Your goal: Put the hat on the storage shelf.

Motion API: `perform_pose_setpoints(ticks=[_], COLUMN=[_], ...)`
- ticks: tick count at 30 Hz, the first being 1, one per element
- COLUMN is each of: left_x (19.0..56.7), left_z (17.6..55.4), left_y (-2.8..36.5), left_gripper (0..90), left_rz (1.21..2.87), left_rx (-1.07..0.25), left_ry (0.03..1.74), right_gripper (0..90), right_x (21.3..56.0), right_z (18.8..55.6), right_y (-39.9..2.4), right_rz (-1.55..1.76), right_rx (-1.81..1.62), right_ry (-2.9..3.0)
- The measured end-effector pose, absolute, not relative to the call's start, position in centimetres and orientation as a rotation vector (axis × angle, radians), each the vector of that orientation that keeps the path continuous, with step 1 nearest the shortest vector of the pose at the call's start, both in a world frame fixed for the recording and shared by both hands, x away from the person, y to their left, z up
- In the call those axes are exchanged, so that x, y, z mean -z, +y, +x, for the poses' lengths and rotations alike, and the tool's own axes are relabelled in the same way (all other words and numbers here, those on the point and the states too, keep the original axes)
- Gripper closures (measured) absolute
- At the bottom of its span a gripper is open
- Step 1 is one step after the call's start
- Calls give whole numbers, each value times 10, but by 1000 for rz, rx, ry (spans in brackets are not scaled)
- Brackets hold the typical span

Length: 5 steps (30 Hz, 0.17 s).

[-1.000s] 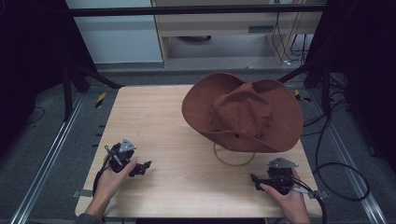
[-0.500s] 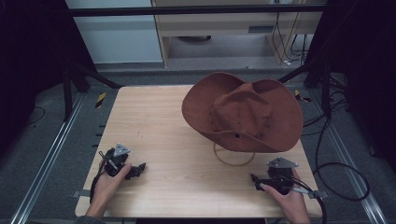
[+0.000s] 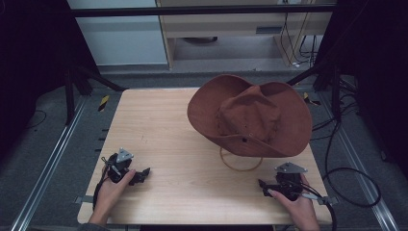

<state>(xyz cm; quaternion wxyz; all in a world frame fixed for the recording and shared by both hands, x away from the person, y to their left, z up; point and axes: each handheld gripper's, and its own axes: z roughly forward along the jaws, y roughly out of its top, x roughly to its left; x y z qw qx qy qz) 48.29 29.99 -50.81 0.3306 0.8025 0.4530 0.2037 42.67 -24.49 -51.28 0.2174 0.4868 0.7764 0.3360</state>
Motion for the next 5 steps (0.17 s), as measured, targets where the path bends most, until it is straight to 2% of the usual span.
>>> perform_pose_setpoints(ticks=[5], left_x=[508], left_z=[483], left_y=[300], left_gripper=[12], left_rz=[2098], left_rx=[-532], left_ry=[1184], right_gripper=[58], right_x=[513], right_z=[427], right_y=[-245], right_rz=[1349], right_rx=[-926], right_ry=[2149])
